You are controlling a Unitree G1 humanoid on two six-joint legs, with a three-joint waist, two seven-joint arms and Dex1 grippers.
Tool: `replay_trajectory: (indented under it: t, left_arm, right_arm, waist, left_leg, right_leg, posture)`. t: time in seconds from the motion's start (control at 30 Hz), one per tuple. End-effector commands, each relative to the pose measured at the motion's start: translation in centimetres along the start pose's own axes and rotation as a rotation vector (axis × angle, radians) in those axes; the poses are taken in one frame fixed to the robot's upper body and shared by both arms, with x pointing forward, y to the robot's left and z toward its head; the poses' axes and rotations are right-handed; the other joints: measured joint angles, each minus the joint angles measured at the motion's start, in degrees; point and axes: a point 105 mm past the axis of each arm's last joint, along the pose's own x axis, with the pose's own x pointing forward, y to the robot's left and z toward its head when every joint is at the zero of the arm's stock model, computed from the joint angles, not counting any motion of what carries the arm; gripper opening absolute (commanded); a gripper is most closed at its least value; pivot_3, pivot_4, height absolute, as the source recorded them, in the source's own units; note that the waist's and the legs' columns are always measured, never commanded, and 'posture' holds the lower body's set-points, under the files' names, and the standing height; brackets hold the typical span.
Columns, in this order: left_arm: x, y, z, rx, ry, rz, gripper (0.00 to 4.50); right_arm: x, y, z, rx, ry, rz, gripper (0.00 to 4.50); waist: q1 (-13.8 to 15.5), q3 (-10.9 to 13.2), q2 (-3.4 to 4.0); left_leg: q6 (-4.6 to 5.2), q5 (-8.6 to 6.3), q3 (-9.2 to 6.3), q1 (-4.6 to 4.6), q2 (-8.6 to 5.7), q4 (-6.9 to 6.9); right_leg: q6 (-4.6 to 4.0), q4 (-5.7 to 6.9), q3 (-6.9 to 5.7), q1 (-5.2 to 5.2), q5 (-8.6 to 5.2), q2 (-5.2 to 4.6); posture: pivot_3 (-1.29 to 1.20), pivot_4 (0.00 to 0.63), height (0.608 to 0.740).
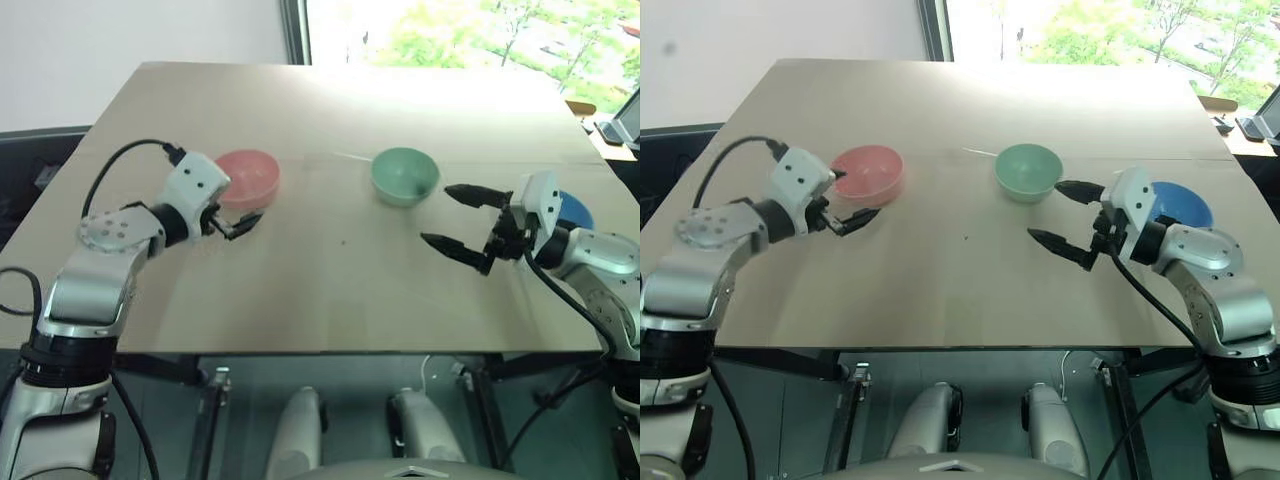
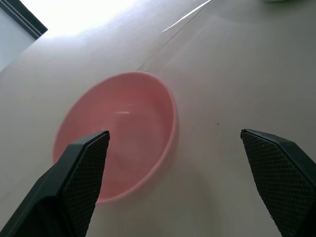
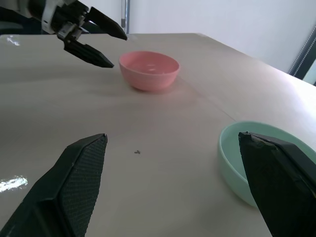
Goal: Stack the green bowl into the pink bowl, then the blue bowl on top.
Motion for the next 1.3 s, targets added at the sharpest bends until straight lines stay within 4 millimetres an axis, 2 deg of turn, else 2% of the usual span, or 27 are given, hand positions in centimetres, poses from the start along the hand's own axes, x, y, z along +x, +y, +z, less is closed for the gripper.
replay_trajectory:
  t: [0.03, 0.13, 0.37, 0.5, 0.57, 0.63, 0.7, 0.8, 0.83, 1.0, 1.1, 1.3]
  left_arm:
    - [0.7, 0.3, -0.5, 0.088, 0.089, -0.001, 4.50]
    - [1.9, -0.6, -0.5, 0.183, 0.132, -0.054, 4.50]
    - [4.2, -0.7, -1.1, 0.275, 0.203, -0.063, 4.50]
    - [5.1, -0.9, -1.0, 0.311, 0.197, -0.087, 3.40]
    - [5.5, -1.0, -0.8, 0.315, 0.189, -0.098, 2.67]
    - [5.8, -1.0, -0.5, 0.318, 0.179, -0.108, 2.20]
    - [6.1, -1.0, -0.2, 0.322, 0.169, -0.116, 1.33]
    - [6.2, -1.4, 0.9, 0.307, 0.129, -0.147, 0.26]
    - [6.1, -1.8, 1.5, 0.298, 0.111, -0.173, 0.12]
    - [5.1, -4.5, 5.3, 0.251, -0.049, -0.331, 0.12]
    - [4.3, -6.9, 6.6, 0.228, -0.109, -0.461, 0.12]
    - [3.3, -10.4, 7.0, 0.324, -0.169, -0.651, 0.12]
  right_arm:
    - [0.7, 0.7, 2.2, -0.060, -0.088, 0.054, 4.46]
    - [1.3, 1.0, 3.0, -0.069, -0.126, 0.072, 4.46]
    - [1.7, 1.7, 3.8, -0.081, -0.149, 0.067, 4.46]
    - [1.6, 1.8, 3.8, -0.085, -0.146, 0.048, 4.50]
    - [1.5, 1.8, 3.7, -0.085, -0.142, 0.037, 4.50]
    - [1.4, 1.8, 3.7, -0.086, -0.140, 0.027, 4.50]
    - [1.3, 1.7, 3.8, -0.089, -0.139, 0.017, 4.50]
    - [1.1, 1.6, 3.8, -0.093, -0.138, 0.002, 4.50]
    - [1.0, 1.5, 3.8, -0.095, -0.136, -0.004, 4.50]
    - [0.3, 0.9, 3.7, -0.106, -0.125, -0.042, 4.50]
    - [-0.2, 0.6, 3.5, -0.107, -0.113, -0.062, 4.50]
    - [-0.9, 0.6, 3.2, -0.114, -0.090, -0.086, 4.50]
  waist:
    - [-0.2, 0.0, 0.00]
    - [-0.3, 0.0, 0.00]
    - [0.2, 0.0, -0.01]
    - [0.5, 0.0, 0.00]
    - [0.6, 0.0, -0.01]
    - [0.7, 0.0, -0.01]
    - [0.7, 0.0, -0.01]
    - [0.7, 0.0, -0.01]
    - [0.7, 0.0, -0.01]
    - [0.7, 0.0, -0.01]
    - [0.7, 0.0, -0.01]
    - [0.5, 0.0, 0.00]
  left_leg:
    - [0.00, 0.00, 0.00, -0.01, 0.00, 0.00]
    - [0.00, 0.00, 0.00, 0.00, 0.00, 0.00]
    - [0.00, 0.00, 0.00, -0.03, -0.01, 0.02]
    - [0.00, 0.00, 0.01, -0.04, -0.01, 0.03]
    - [0.00, 0.00, 0.00, -0.04, 0.00, 0.03]
    - [0.00, 0.00, -0.01, -0.04, 0.00, 0.03]
    - [0.00, 0.00, 0.00, -0.05, -0.01, 0.06]
    - [0.00, 0.00, 0.00, -0.06, -0.01, 0.07]
    - [0.00, 0.00, 0.00, -0.06, -0.01, 0.07]
    - [0.00, 0.00, -0.01, -0.09, -0.01, 0.08]
    - [0.00, 0.00, -0.02, -0.07, -0.01, 0.09]
    - [0.00, 0.00, 0.00, -0.02, -0.01, 0.09]
  right_leg:
    - [0.00, 0.00, 0.00, 0.00, 0.00, 0.00]
    - [0.00, 0.03, 0.01, -0.01, 0.00, 0.01]
    - [0.00, 0.03, 0.00, -0.02, 0.00, 0.01]
    - [0.00, 0.02, 0.01, -0.02, 0.00, 0.01]
    - [0.00, 0.03, 0.00, -0.03, 0.00, 0.01]
    - [0.00, 0.06, 0.00, -0.03, 0.00, 0.01]
    - [0.00, 0.05, 0.00, -0.03, 0.00, 0.00]
    - [0.00, 0.06, 0.00, -0.03, 0.00, 0.00]
    - [0.00, 0.06, 0.00, -0.03, 0.00, 0.00]
    - [0.00, 0.07, -0.01, -0.03, 0.00, 0.00]
    - [0.00, 0.10, -0.01, -0.03, 0.00, 0.00]
    - [0.00, 0.14, 0.02, -0.02, 0.00, 0.01]
  posture:
    - [0.00, 0.150, 0.740]
    - [0.00, 0.150, 0.740]
    - [0.00, 0.150, 0.740]
    - [0.00, 0.150, 0.740]
    - [0.00, 0.150, 0.740]
    - [0.00, 0.150, 0.740]
    - [0.00, 0.150, 0.740]
    - [0.00, 0.150, 0.740]
    - [0.00, 0.150, 0.740]
    - [0.00, 0.150, 0.740]
    - [0.00, 0.150, 0.740]
    - [0.00, 0.150, 0.740]
